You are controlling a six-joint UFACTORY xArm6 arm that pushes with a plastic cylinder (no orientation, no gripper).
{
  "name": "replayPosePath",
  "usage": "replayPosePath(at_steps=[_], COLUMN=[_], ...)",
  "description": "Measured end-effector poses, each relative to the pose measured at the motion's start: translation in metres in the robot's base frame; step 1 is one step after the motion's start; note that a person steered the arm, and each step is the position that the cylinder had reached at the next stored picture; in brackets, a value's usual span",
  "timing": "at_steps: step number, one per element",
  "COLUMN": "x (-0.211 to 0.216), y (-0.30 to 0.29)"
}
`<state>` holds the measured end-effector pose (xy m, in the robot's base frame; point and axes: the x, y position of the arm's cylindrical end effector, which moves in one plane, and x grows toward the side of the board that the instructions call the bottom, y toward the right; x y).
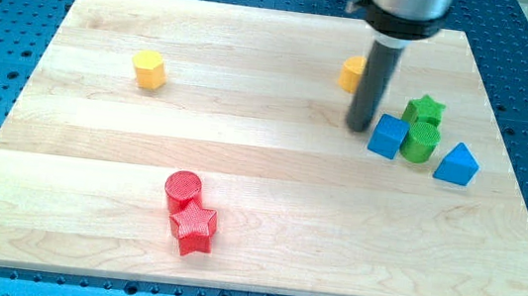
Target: Slide the yellow heart to the left of the green star
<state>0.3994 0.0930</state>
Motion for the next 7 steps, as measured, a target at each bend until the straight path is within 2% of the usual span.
replayPosePath(at_steps=[1, 2, 3, 4, 5, 6, 7], x=[-0.042, -0.105, -0.112, -0.072, -0.052, -0.057, -0.034], y=[-0.043, -0.020, 0.028, 0.033, 0.032, -0.011, 0.002])
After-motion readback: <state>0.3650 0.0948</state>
